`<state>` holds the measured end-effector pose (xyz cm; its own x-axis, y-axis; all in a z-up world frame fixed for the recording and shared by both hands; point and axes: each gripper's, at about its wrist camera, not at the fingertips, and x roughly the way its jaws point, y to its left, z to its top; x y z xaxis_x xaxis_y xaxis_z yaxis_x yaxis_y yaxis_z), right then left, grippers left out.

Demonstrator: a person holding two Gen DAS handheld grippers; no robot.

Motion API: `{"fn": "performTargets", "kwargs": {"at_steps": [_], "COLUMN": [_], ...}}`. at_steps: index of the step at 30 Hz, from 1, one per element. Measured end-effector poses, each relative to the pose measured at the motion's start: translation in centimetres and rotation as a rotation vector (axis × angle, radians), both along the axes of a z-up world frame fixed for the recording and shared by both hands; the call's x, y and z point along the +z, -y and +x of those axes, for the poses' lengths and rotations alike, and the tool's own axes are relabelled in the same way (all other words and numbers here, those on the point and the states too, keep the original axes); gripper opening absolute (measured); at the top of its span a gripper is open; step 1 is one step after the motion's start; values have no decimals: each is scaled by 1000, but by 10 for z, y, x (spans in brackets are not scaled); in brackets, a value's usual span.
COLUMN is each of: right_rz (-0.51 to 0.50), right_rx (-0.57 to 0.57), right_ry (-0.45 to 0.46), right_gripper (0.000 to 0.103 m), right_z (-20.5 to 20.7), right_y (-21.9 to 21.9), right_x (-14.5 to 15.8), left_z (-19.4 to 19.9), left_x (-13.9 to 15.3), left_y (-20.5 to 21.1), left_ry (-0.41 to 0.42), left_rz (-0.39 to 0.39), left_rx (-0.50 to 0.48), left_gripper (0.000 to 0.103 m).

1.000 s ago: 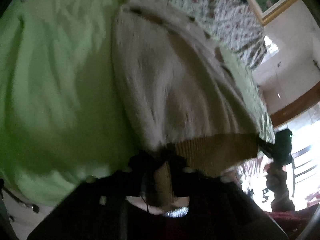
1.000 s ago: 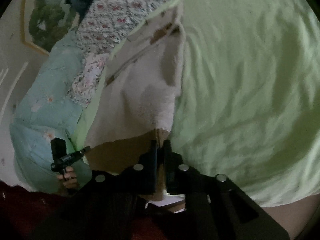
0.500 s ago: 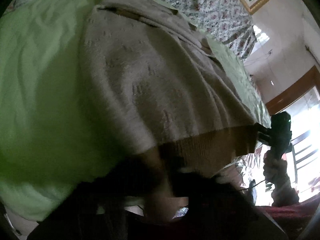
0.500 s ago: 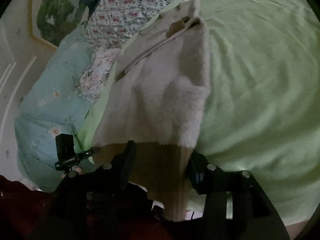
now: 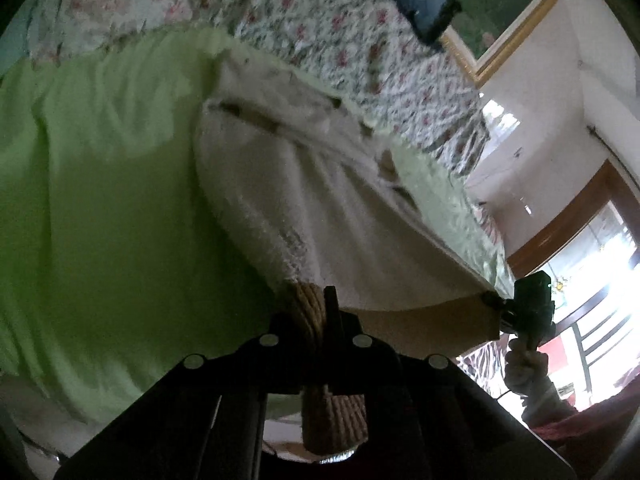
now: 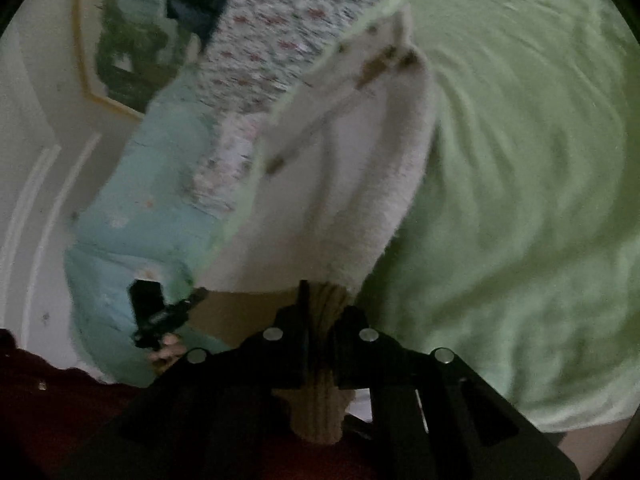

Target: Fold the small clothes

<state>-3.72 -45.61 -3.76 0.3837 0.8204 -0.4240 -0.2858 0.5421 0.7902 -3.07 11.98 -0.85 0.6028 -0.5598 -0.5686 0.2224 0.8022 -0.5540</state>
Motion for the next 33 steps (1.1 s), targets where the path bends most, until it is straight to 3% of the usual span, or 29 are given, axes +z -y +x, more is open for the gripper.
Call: {"fn": "performTargets", "kwargs": {"at_steps": [3, 9, 13, 18, 26, 33], "right_rz": [83, 143, 135, 76, -53, -154], "right_rx": [-16, -74, -127, -190, -235, -269], "right_ry": [46, 148, 188, 176, 112, 18], "right_gripper": [9, 9, 9, 9, 9, 9], "right_z": [8, 48, 99, 185, 312, 377], "right_y": [5, 6, 4, -10, -46, -56], "right_x": [19, 63, 86, 98, 79, 40], "left_z": [7, 52, 105, 194, 331, 411], "left_x": [22, 62, 85, 105, 69, 14], "left_y": [-1, 8, 10, 11, 8, 11], "left_ry": [54, 151, 206, 223, 110, -14], "left_rz": [-14, -30, 9, 44, 124, 161], "left_rx": [-5, 3, 39, 93, 162, 170], "left_gripper": [5, 5, 5, 5, 5, 6]}}
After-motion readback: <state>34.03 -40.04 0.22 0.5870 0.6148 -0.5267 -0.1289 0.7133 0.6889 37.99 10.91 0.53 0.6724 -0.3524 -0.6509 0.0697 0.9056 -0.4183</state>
